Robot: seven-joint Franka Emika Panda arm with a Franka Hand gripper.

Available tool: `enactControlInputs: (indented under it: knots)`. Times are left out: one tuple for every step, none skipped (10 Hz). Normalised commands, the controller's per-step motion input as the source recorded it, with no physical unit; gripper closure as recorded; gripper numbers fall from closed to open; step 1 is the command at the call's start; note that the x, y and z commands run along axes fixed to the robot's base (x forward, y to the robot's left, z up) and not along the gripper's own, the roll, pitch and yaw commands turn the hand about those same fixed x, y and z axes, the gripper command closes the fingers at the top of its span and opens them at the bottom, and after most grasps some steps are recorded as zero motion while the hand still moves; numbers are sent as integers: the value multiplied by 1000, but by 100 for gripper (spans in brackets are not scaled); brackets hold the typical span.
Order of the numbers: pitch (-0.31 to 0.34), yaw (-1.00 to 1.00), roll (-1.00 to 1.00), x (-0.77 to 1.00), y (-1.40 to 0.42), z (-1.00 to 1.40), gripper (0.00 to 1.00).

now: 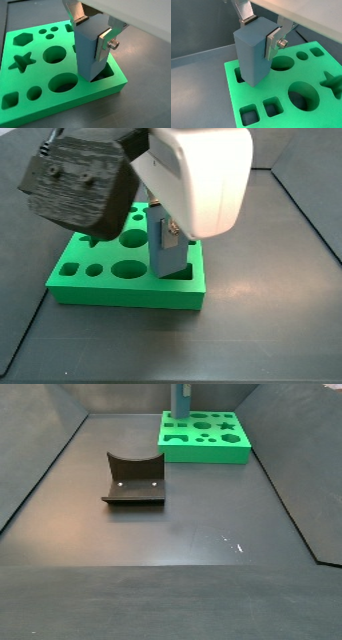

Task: Insert the rectangle object.

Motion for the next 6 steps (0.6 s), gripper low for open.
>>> enactControlInputs:
  knots:
    - [221,-531,236,66,-160,-51,100]
    - [73,-811,213,0,-120,-60,100]
    - [9,-929,164,0,-131,-63,100]
    - [0,-1000,97,0,-74,-197,100]
    - [0,-1000,73,0,-34,-217,100]
    - [0,-1000,57,0,0,-246,100]
